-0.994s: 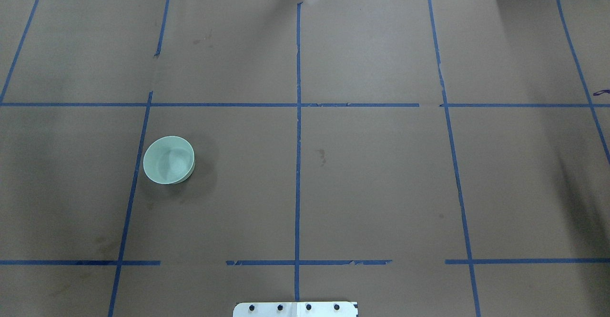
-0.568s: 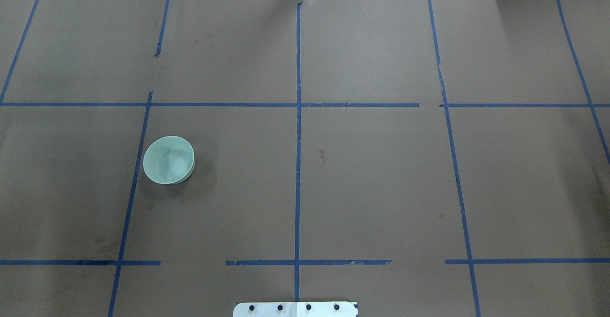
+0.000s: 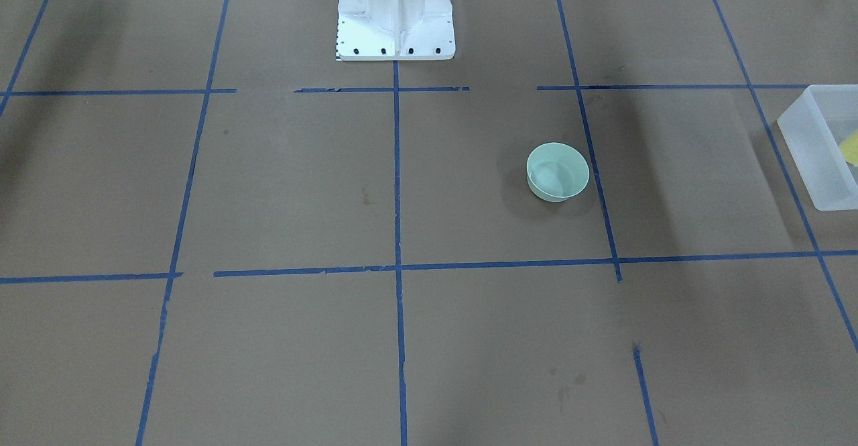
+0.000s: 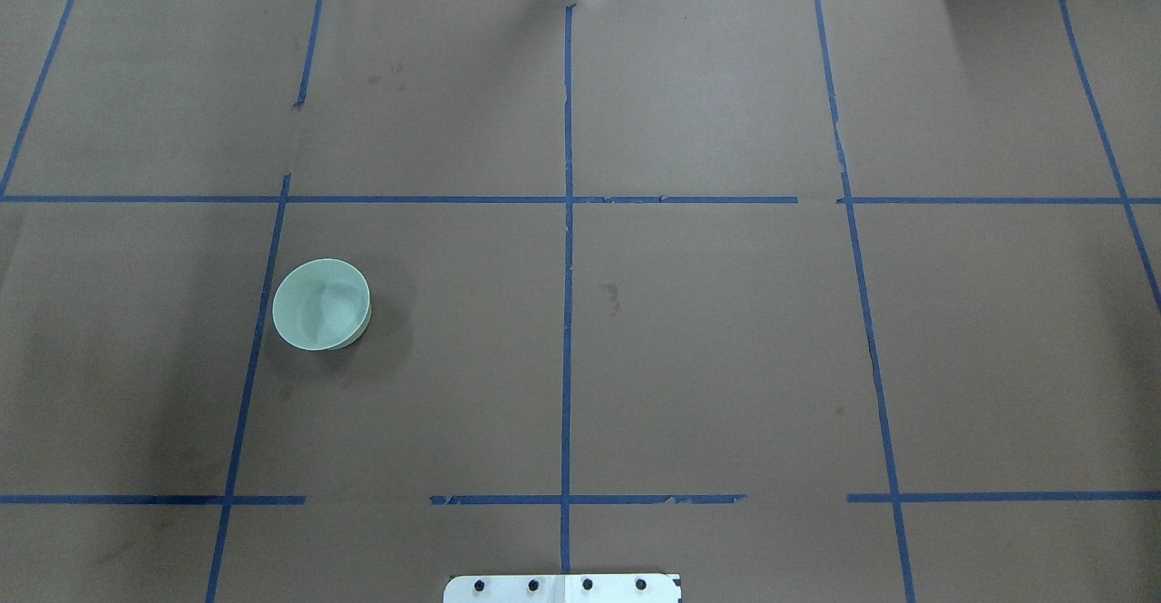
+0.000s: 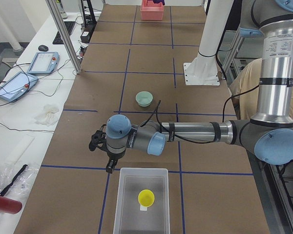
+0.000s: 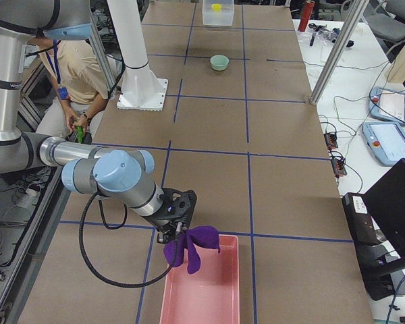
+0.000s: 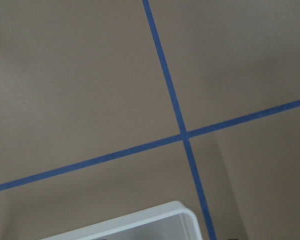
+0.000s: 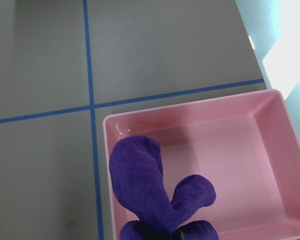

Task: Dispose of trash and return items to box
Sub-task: 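Carry the cloth into the pink bin while the left gripper drops the cup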

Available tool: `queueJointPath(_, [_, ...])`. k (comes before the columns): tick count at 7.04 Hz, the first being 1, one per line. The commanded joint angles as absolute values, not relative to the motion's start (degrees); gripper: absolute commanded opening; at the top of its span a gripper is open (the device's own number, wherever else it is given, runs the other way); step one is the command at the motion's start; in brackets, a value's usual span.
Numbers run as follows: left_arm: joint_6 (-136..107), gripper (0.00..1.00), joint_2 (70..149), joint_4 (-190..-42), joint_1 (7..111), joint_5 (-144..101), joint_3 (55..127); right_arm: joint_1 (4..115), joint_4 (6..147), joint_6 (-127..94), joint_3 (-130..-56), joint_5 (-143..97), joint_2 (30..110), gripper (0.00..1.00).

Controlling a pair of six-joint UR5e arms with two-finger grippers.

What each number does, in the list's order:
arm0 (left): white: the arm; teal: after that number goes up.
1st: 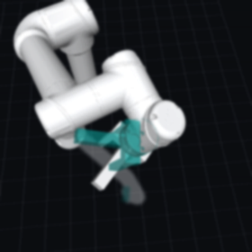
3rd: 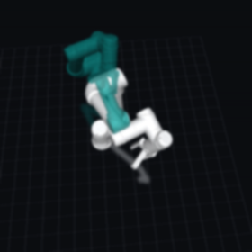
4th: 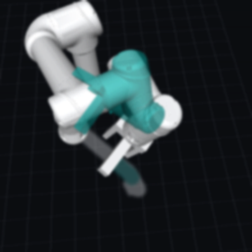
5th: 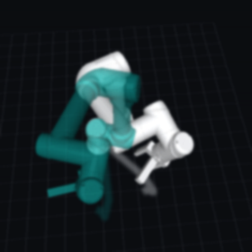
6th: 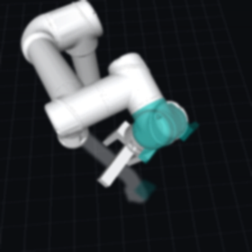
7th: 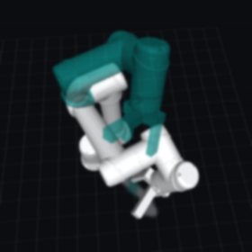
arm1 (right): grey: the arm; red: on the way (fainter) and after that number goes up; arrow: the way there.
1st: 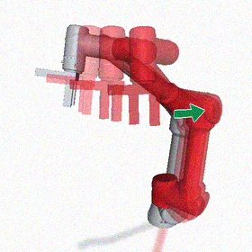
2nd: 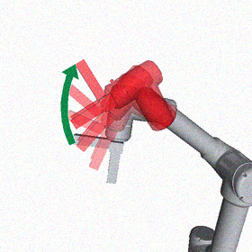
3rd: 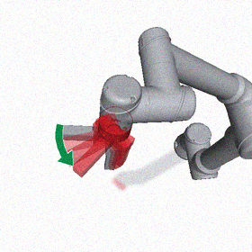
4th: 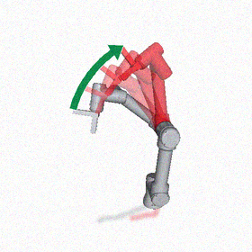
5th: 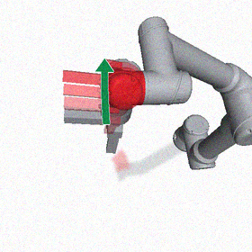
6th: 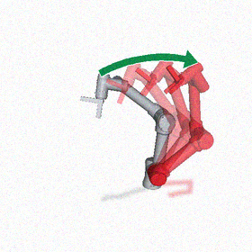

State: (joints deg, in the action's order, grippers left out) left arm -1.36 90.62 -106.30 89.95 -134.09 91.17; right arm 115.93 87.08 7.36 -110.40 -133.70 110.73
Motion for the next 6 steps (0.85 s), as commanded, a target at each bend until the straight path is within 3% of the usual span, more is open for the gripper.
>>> queueJointPath(1, [-9.54,0.84,93.32,-105.91,85.89,-136.13,93.86,116.90,89.21,11.78,-102.88,-131.40,107.76,0.00])
queueJointPath(5, [-32.38,0.87,94.39,-116.61,70.26,-136.05,96.68,114.45,85.26,11.43,-89.33,-131.48,100.82,0.00])
queueJointPath(6, [-37.91,0.87,94.39,-116.80,66.83,-135.53,99.46,113.30,85.25,11.25,-88.95,-131.48,100.72,0.00])
